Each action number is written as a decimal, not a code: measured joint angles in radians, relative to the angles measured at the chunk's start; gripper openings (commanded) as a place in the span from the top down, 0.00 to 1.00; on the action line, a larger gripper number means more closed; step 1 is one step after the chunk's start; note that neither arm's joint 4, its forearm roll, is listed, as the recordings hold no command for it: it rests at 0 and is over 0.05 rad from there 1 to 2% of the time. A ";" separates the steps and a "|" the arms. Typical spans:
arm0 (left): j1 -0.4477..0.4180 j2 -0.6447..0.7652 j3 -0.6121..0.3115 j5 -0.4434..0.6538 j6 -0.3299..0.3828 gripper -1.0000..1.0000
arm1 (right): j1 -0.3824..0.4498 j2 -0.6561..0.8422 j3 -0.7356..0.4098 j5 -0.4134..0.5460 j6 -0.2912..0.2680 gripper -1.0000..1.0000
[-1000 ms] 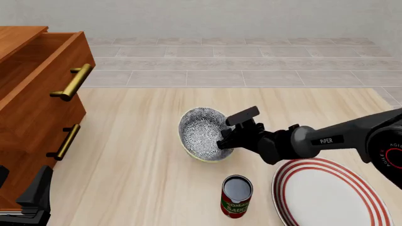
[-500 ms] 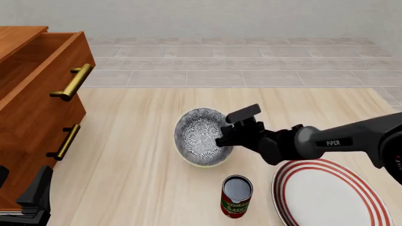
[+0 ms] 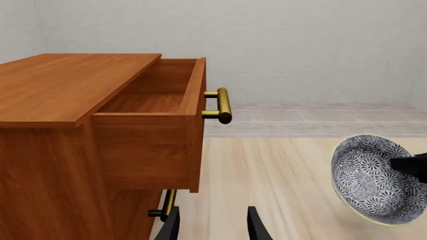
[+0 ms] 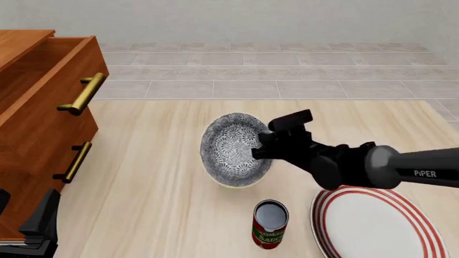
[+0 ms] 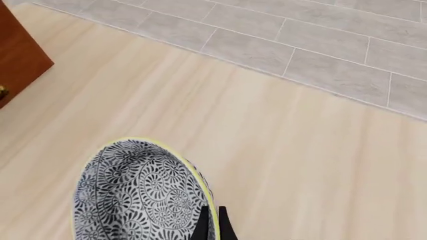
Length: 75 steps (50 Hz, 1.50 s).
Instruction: Put the bowl on the plate.
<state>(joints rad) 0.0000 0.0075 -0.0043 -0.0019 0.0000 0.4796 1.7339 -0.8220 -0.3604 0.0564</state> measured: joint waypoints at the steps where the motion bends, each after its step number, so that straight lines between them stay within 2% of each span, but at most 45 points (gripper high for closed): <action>1: 0.000 0.000 0.000 0.000 0.000 0.00 | -0.001 -0.009 0.004 0.000 0.002 1.00; 24: 0.000 0.000 0.000 0.000 0.000 0.00 | -0.048 -0.220 0.084 0.016 0.033 1.00; 53: 0.000 0.000 0.000 0.000 0.000 0.00 | -0.159 -0.477 0.220 0.086 0.029 1.00; 75: 0.000 0.000 0.000 0.000 0.000 0.00 | -0.238 -0.662 0.303 0.177 0.017 1.00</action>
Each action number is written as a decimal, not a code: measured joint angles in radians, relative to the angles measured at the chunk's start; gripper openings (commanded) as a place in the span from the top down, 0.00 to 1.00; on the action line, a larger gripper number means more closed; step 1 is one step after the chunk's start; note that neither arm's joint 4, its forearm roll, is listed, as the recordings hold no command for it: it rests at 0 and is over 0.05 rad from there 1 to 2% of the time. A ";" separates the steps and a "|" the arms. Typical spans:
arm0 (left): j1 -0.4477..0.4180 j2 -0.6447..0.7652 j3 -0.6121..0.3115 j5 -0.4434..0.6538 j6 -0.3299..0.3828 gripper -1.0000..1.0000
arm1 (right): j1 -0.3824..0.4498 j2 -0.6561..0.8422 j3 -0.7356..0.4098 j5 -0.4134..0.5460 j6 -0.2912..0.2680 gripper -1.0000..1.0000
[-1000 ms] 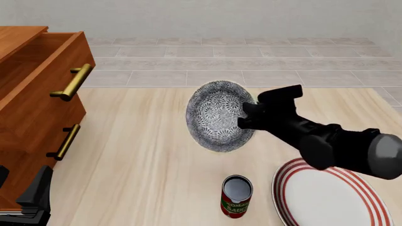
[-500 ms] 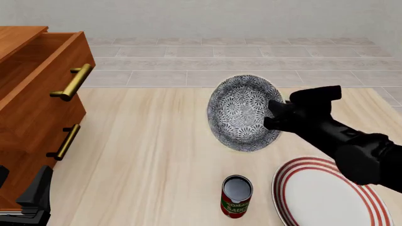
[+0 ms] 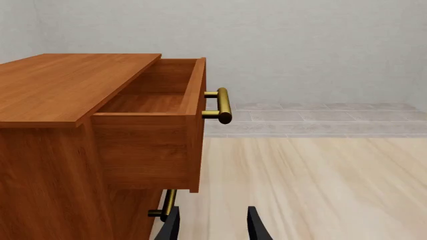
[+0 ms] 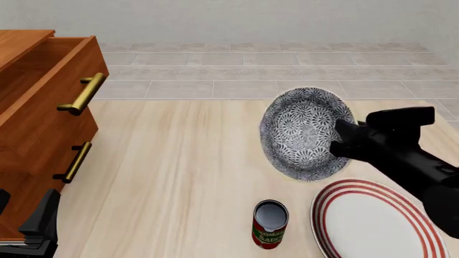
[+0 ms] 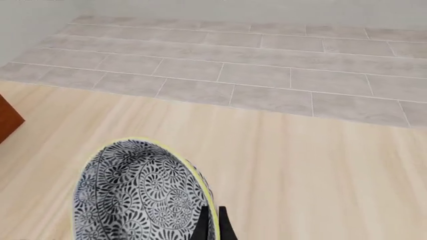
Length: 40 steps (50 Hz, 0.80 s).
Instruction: Put the bowl on the plate.
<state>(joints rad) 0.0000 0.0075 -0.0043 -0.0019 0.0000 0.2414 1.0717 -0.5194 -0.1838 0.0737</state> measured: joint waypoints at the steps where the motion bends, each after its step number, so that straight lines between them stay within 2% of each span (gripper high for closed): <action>1: 0.000 0.000 0.000 0.000 0.000 0.00 | -0.003 -0.008 0.003 0.005 0.000 1.00; 16: 0.000 0.000 0.000 0.000 0.000 0.00 | -0.060 -0.138 0.050 0.090 -0.009 1.00; 40: 0.000 0.000 0.000 0.000 0.000 0.00 | -0.133 -0.356 0.086 0.311 -0.034 1.00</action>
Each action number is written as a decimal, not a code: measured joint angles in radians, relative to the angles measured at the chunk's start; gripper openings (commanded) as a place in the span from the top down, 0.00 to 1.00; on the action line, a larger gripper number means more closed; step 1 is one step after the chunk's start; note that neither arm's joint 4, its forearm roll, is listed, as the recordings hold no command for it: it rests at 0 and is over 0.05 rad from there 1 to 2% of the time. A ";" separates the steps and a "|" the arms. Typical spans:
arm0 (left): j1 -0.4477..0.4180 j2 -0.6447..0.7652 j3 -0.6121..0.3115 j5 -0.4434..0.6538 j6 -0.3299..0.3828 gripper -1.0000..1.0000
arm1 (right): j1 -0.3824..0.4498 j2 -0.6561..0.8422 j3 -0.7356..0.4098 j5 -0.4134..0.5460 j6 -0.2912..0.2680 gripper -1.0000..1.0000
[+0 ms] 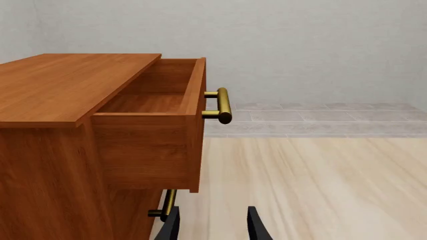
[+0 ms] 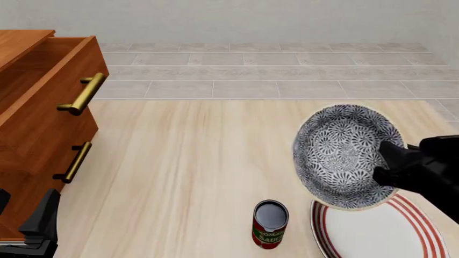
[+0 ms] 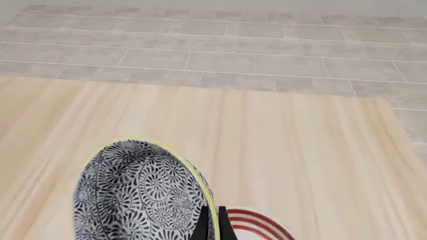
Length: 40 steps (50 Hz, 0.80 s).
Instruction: Put the bowl on the plate.
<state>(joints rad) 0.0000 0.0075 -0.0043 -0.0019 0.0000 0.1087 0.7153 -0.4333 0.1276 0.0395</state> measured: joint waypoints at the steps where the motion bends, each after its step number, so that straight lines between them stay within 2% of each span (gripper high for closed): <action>1: 0.000 0.000 0.000 0.000 0.000 0.00 | -0.002 -0.006 0.001 0.008 0.000 1.00; 40: 0.000 0.000 0.000 0.000 0.000 0.00 | -0.159 -0.191 -0.043 0.324 -0.038 1.00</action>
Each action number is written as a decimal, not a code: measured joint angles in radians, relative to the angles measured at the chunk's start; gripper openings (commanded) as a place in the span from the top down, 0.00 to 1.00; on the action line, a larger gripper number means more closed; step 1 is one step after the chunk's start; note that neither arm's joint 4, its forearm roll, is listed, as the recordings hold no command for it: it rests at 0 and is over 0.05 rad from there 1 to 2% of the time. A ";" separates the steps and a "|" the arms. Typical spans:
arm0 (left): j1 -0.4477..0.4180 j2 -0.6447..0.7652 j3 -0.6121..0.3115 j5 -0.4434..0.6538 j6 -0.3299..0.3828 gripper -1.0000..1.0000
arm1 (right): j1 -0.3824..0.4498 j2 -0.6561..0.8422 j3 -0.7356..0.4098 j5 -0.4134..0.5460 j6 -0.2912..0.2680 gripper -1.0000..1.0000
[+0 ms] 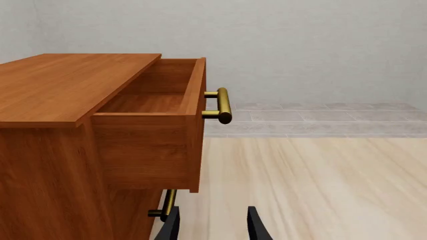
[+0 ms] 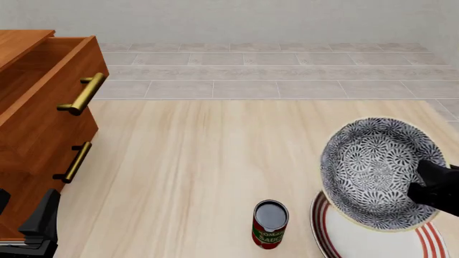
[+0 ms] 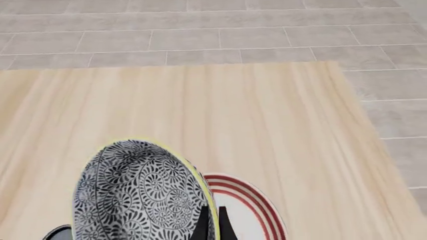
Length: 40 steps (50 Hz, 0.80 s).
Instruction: Put the bowl on the plate.
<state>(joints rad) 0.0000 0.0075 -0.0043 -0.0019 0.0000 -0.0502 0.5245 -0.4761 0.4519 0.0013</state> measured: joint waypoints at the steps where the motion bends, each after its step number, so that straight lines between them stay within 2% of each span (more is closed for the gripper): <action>1: 0.000 0.000 0.000 0.000 0.000 0.00 | -0.003 -0.004 0.001 0.008 0.000 1.00; 16: 0.000 0.000 0.000 0.000 0.000 0.00 | -0.017 -0.078 0.041 0.156 -0.011 1.00; 26: 0.000 0.000 0.000 0.000 0.000 0.00 | -0.049 -0.113 0.063 0.233 -0.040 1.00; 40: 0.000 0.000 0.000 0.000 0.000 0.00 | -0.103 -0.138 0.089 0.274 -0.070 1.00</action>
<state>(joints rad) 0.0000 0.0075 -0.0043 -0.0019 0.0000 -0.1532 0.3864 -0.3872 0.7262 -0.0690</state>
